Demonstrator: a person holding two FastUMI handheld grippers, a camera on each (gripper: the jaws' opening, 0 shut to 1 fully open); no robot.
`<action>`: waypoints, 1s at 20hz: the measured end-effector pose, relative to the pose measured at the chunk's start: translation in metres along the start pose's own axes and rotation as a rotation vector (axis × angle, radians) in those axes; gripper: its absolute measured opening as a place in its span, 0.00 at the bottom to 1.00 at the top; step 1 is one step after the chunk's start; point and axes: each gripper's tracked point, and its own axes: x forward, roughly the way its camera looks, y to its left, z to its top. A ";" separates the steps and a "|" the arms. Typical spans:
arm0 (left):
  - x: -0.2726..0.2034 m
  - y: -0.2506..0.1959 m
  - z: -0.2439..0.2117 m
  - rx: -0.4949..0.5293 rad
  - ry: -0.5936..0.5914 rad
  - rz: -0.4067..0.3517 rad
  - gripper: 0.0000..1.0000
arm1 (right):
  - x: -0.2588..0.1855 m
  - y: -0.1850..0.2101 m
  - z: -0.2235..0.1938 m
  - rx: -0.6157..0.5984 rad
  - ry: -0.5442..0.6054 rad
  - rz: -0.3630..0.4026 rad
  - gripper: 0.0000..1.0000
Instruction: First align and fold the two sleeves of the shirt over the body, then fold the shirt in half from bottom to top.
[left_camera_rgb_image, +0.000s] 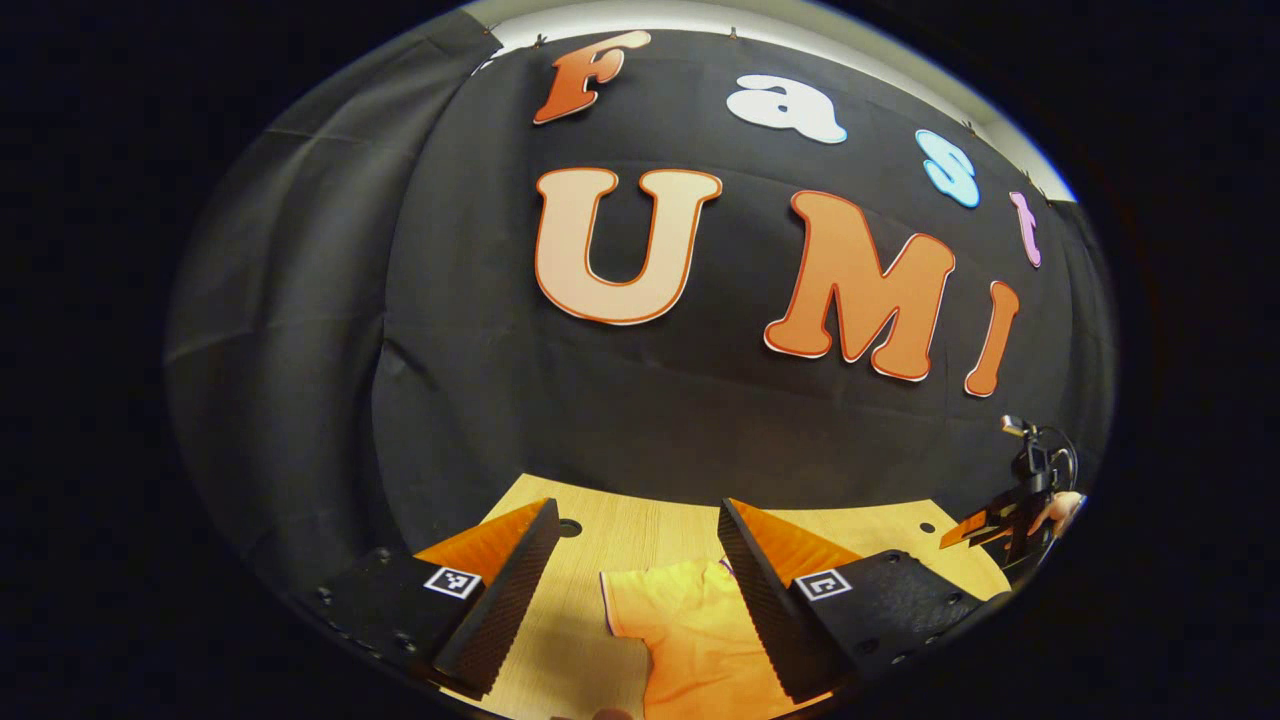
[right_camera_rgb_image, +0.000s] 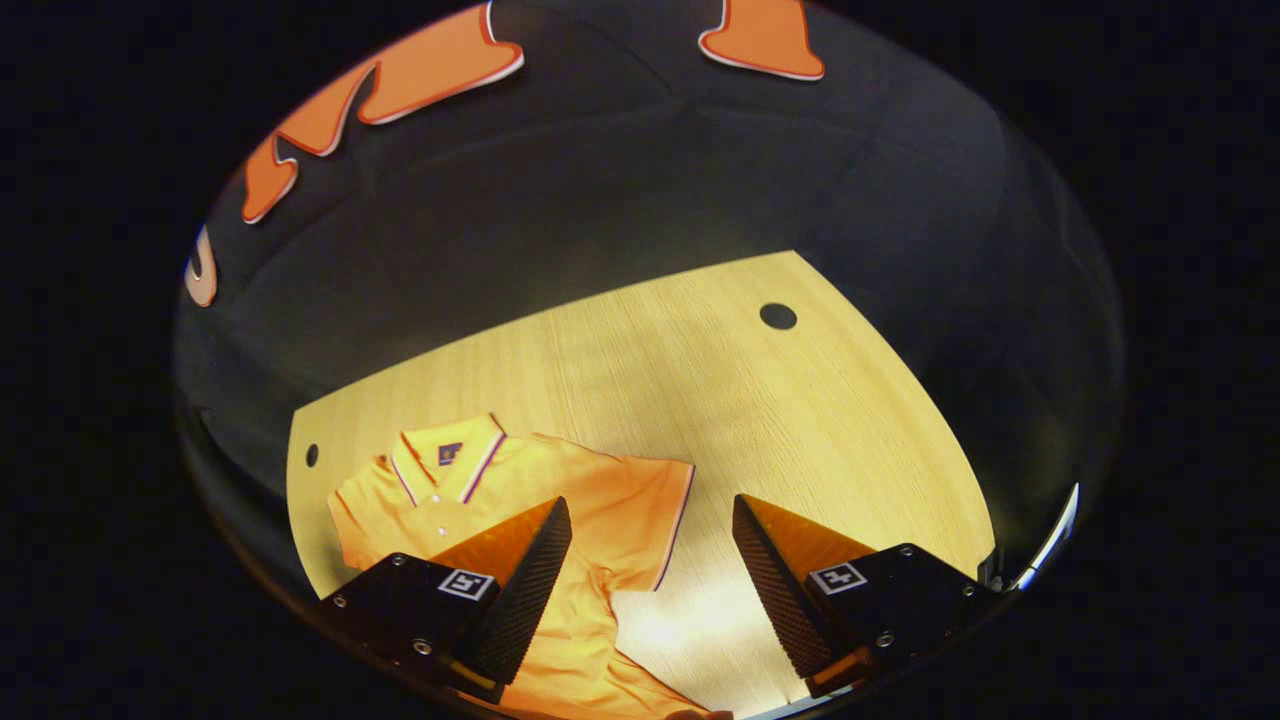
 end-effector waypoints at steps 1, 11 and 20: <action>0.002 0.005 -0.006 -0.006 0.014 0.008 0.98 | 0.015 -0.003 -0.007 -0.007 0.032 -0.019 0.99; 0.026 0.029 -0.029 0.015 0.076 0.059 0.98 | 0.098 -0.018 -0.062 -0.063 0.286 -0.115 1.00; 0.038 0.035 -0.051 -0.031 0.132 0.071 0.98 | 0.117 -0.007 -0.084 0.029 0.392 -0.062 0.96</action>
